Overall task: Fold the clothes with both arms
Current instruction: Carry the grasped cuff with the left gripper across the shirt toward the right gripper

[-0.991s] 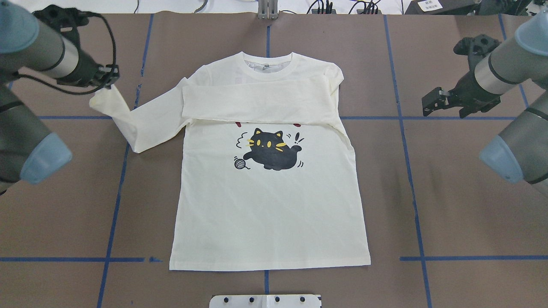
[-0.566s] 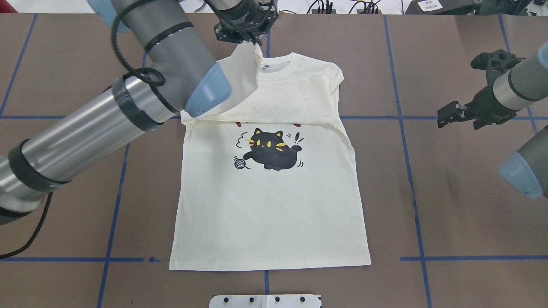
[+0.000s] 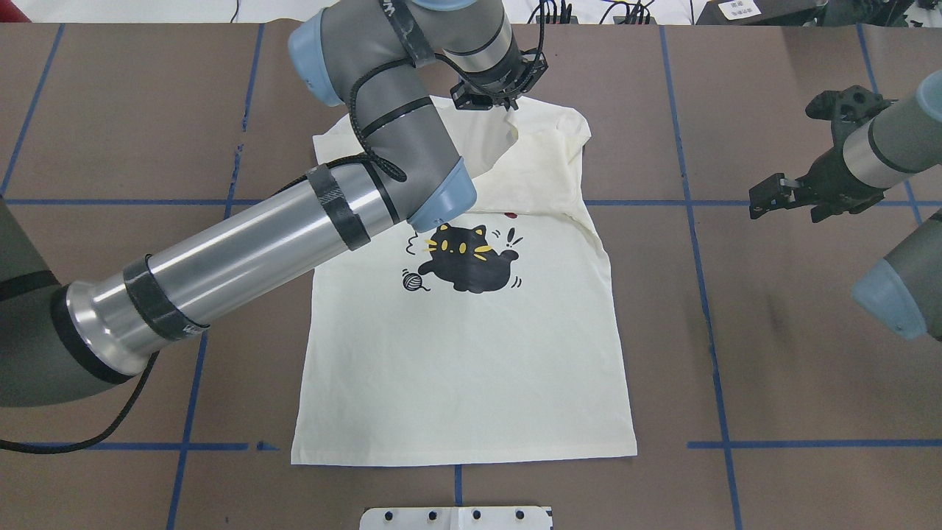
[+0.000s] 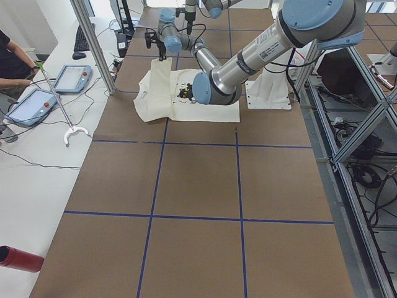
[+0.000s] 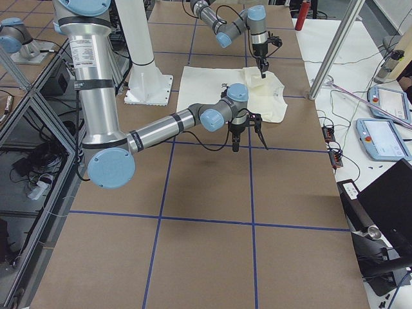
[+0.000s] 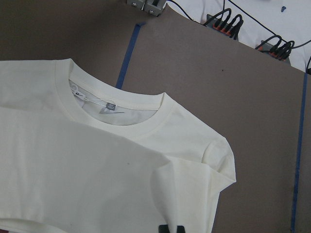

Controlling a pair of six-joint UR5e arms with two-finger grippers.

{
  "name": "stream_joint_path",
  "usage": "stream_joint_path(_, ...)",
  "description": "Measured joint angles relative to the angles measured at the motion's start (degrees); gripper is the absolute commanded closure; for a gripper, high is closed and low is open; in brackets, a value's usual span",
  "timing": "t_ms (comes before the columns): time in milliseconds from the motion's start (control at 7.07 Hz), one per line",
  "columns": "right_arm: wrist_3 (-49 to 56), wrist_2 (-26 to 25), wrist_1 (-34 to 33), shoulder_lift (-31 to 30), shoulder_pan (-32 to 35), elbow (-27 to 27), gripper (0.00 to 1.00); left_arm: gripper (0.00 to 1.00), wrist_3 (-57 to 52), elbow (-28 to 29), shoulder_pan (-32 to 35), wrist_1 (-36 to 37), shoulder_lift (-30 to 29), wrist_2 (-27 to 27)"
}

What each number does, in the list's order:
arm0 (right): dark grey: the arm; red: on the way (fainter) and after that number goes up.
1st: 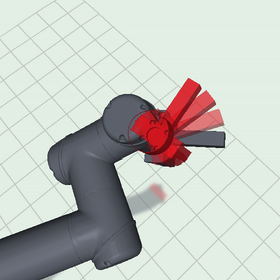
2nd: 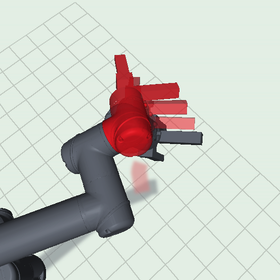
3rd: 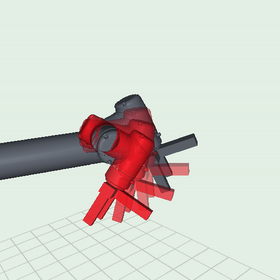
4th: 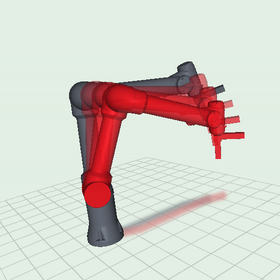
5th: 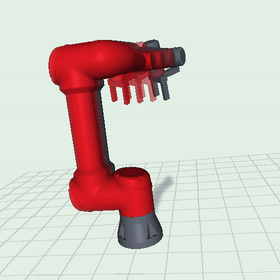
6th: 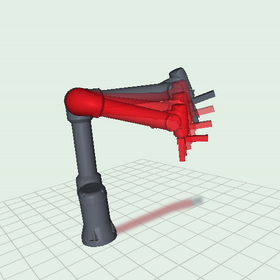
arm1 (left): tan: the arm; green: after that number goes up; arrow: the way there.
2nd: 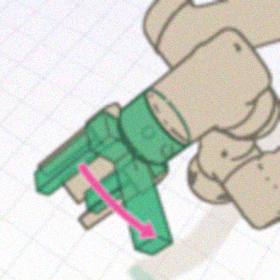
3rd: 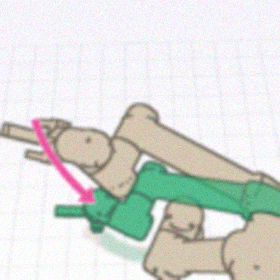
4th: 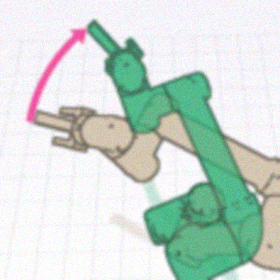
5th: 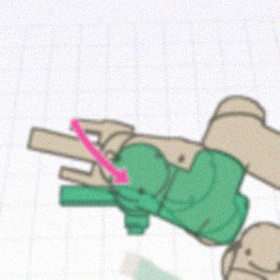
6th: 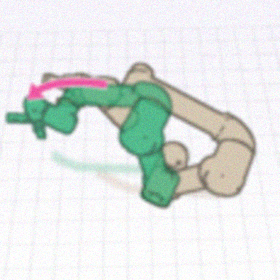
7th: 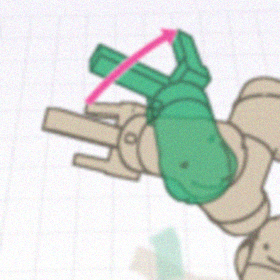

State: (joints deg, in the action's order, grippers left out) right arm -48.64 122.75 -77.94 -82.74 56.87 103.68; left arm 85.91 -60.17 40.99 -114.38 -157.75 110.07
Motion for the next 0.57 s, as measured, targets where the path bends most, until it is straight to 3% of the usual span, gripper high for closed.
stream_joint_path(142,-0.04,0.02,0.02,0.29,0.00,-0.65,0.00,1.00,1.05,3.37,-1.55,-3.02,-1.21,-2.17)
stream_joint_path(283,-0.23,0.03,0.00,0.51,-0.03,-1.00,0.00,0.32,2.20,5.85,-3.50,-5.56,-1.96,-5.51)
stream_joint_path(425,-0.40,0.03,-0.01,0.62,-0.06,-1.13,0.00,0.00,3.81,8.73,-4.93,-8.95,-2.77,-7.58)
stream_joint_path(566,-0.53,0.05,0.00,0.79,-0.11,-1.16,0.00,0.00,4.90,11.80,-5.82,-13.42,-3.66,-8.52)
